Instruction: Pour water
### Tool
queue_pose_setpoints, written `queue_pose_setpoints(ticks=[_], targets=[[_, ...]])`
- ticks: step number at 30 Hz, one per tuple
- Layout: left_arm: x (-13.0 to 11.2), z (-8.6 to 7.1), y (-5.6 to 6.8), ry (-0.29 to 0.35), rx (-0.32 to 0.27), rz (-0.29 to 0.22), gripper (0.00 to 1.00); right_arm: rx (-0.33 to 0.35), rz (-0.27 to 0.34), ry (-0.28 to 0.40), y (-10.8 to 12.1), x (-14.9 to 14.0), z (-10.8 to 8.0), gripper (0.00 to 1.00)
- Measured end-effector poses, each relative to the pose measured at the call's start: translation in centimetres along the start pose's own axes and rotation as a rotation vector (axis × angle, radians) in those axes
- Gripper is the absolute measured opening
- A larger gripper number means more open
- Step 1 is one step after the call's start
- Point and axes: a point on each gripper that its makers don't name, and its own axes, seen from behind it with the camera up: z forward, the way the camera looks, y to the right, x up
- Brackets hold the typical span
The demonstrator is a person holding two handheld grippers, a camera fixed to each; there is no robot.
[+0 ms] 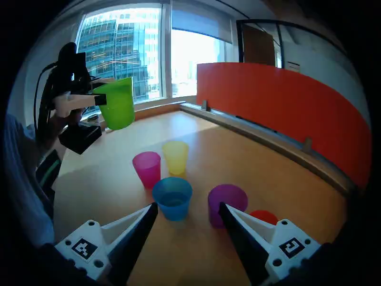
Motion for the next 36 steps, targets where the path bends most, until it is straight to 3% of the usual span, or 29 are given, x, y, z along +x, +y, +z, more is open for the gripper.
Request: queue_pose_setpoints(ticks=[17,36], targets=[[0.3,-0.1,-0.5,0.015,0.011,-0.008,0.88,0.061,-0.051,-0.068,-2.3,-2.4,4.1,1.0],[0.2,-0.7,-0.5,0.017,0.017,-0.007,0.88,0.054,-0.047,-0.096,-2.5,-3.1,7.9,0.99]])
